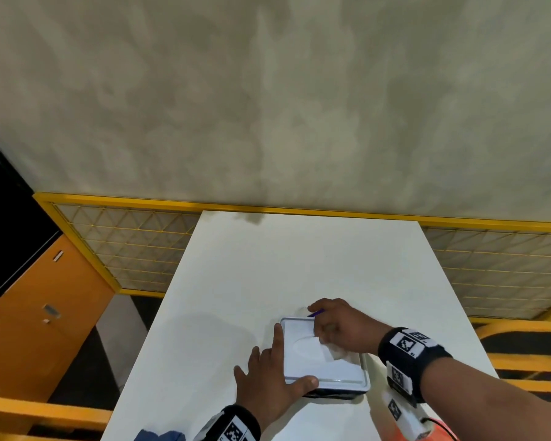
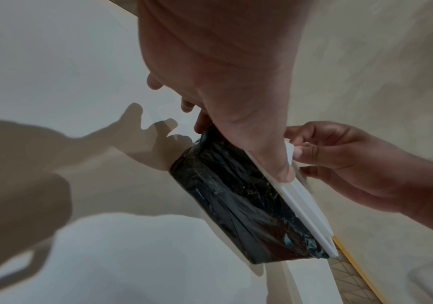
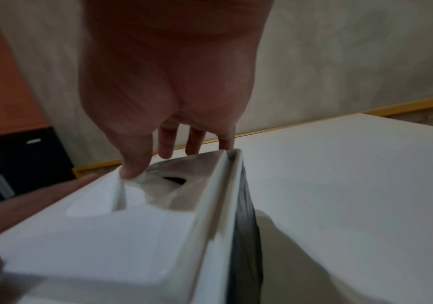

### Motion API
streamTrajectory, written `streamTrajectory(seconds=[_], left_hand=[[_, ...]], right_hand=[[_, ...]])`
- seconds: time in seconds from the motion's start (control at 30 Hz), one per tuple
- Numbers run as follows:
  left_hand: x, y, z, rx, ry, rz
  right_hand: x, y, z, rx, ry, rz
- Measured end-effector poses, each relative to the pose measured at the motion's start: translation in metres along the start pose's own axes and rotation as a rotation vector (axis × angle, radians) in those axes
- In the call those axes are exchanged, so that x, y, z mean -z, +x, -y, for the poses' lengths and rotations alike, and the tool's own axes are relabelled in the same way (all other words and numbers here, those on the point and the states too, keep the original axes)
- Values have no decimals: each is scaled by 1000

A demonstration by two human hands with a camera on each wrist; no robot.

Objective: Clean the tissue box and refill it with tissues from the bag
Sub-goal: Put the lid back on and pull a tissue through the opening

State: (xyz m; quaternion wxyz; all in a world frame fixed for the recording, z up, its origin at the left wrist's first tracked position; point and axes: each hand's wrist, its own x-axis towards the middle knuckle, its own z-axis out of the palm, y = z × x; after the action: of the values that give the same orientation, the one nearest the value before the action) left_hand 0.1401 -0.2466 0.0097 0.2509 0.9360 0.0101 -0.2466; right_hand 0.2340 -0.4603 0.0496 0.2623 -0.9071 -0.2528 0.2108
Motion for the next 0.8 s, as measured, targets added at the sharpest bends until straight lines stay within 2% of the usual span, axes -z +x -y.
streamTrajectory(seconds=[0.17, 0.3, 0.4, 0.47, 0.63, 0.8], left_hand=[[1, 0, 0, 2, 8, 0], [0, 0, 0, 1, 26, -21], [1, 0, 0, -8, 82, -48], [3, 0, -3, -67, 141, -111], [4, 14, -19, -399, 271, -449], [8, 17, -48, -479, 393, -447]], right_hand=[[2, 0, 5, -113, 142, -89], [-13, -2, 6, -210, 41, -209], [-18, -5, 8, -242, 6, -224], [-17, -8, 8, -262, 46, -210], [-17, -11, 6, -269, 165, -239], [-20, -12, 10, -278, 186, -280]])
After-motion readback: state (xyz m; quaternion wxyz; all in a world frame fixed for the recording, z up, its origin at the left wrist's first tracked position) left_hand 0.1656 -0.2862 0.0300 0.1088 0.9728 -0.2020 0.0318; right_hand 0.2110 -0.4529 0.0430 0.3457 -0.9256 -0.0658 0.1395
